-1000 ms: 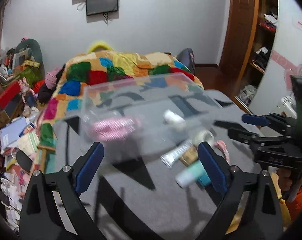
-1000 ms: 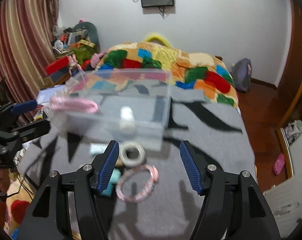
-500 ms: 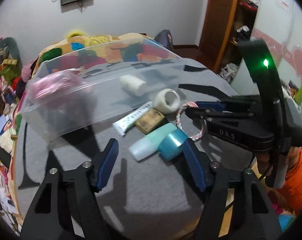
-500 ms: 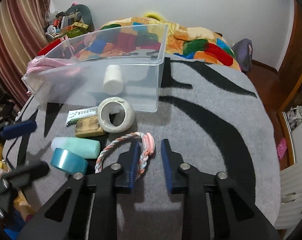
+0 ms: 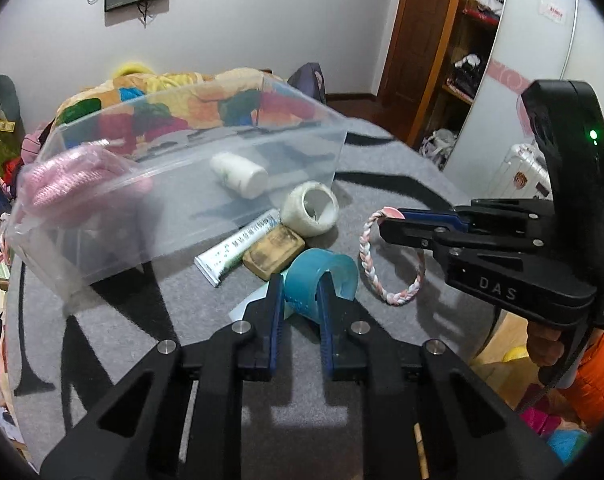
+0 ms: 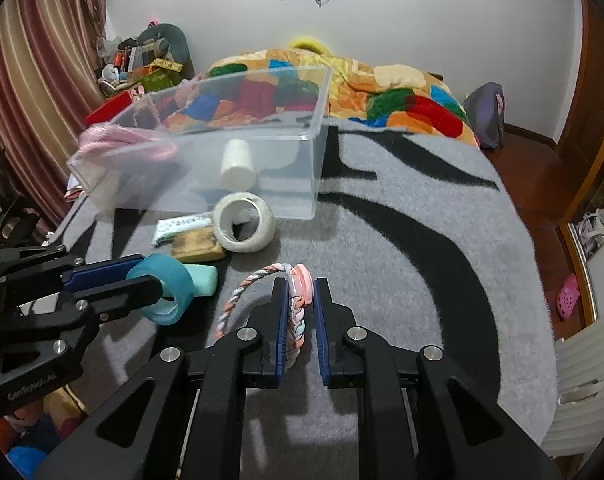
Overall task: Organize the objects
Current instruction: 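Lower the bracelet into the box with the right tool while the left drops the tape in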
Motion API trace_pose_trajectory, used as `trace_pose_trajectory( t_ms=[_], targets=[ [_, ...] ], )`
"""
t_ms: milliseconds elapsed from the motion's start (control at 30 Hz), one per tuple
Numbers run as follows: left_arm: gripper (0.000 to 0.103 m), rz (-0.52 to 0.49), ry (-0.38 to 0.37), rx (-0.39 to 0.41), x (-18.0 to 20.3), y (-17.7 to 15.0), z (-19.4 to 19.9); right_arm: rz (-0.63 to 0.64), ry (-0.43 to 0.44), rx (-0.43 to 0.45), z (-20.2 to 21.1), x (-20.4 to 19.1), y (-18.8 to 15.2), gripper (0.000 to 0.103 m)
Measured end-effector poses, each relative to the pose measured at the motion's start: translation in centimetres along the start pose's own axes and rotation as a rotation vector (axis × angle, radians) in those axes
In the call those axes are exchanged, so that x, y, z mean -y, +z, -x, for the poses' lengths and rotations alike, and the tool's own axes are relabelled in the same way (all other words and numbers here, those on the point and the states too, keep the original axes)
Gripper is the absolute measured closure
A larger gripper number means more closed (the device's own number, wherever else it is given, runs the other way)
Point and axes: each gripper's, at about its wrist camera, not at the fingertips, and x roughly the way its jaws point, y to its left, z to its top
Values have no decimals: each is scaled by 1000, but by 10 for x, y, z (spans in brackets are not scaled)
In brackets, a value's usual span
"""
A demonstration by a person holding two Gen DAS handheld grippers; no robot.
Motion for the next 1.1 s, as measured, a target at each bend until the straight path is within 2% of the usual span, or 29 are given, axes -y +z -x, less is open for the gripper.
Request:
trace_pose_trajectory(
  t_ms=[400, 667, 833, 1100],
  targets=[
    [87, 52, 47, 128, -27, 43, 43, 16, 36, 156, 40, -13, 44, 92],
    [87, 99, 88, 165, -58, 79, 46, 40, 25, 235, 42, -27, 87, 92],
    [87, 111, 114, 144, -70, 90, 34, 57, 2, 223, 22, -35, 109, 92],
    [87, 146, 153, 74, -87, 92, 1, 74, -41, 108, -34, -37, 125, 92]
  ],
)
